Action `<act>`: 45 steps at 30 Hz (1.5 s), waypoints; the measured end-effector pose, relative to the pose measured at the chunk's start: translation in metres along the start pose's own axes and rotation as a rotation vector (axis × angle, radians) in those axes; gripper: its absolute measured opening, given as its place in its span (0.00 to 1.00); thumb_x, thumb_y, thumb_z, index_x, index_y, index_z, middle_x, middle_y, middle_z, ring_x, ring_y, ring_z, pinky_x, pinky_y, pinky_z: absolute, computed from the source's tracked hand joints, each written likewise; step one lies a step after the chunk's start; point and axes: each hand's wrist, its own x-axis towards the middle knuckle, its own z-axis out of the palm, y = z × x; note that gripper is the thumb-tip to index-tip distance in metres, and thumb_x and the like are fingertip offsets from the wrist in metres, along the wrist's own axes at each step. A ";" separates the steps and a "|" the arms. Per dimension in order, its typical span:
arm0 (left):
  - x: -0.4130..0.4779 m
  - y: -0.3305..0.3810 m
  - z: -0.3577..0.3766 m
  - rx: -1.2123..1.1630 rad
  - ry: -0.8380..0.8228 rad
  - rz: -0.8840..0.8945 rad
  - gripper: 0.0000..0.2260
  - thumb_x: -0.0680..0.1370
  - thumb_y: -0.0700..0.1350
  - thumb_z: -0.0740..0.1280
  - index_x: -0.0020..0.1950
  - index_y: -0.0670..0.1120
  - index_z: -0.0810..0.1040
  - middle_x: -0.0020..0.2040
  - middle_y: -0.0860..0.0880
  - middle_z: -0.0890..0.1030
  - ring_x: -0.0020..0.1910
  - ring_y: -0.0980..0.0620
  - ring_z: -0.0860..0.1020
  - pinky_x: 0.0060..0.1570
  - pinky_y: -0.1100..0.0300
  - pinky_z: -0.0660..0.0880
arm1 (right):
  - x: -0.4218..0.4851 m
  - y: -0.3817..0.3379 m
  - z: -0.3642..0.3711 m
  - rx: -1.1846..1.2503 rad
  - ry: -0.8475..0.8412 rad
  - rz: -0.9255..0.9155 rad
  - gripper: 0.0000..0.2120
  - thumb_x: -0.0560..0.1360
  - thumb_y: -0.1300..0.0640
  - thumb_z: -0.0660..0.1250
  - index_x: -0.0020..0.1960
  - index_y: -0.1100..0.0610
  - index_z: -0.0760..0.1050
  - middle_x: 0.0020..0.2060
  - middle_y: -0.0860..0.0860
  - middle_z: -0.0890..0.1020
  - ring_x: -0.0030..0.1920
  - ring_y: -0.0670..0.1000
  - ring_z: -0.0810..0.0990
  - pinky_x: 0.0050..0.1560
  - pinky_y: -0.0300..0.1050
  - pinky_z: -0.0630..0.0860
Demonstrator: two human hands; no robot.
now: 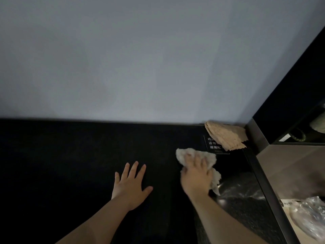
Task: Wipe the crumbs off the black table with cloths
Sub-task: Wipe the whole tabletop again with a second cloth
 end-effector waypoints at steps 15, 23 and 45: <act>-0.001 -0.003 -0.001 -0.013 0.011 0.004 0.35 0.78 0.64 0.54 0.77 0.56 0.39 0.78 0.50 0.37 0.76 0.46 0.37 0.74 0.43 0.42 | -0.020 -0.003 -0.002 -0.122 -0.197 -0.595 0.28 0.80 0.54 0.55 0.76 0.45 0.46 0.76 0.45 0.47 0.75 0.51 0.41 0.72 0.52 0.44; -0.001 -0.008 0.007 -0.014 0.075 0.026 0.27 0.82 0.58 0.48 0.77 0.57 0.38 0.78 0.51 0.38 0.76 0.47 0.36 0.75 0.44 0.42 | -0.026 -0.017 0.010 -0.027 -0.011 -0.424 0.24 0.77 0.50 0.57 0.71 0.39 0.56 0.72 0.50 0.64 0.72 0.57 0.62 0.66 0.61 0.65; 0.011 -0.011 0.001 0.019 0.014 0.032 0.32 0.81 0.60 0.49 0.76 0.51 0.35 0.77 0.48 0.34 0.75 0.45 0.34 0.74 0.45 0.39 | -0.018 -0.001 0.012 -0.093 0.017 -0.699 0.24 0.75 0.50 0.59 0.71 0.44 0.64 0.72 0.50 0.67 0.72 0.56 0.63 0.67 0.55 0.64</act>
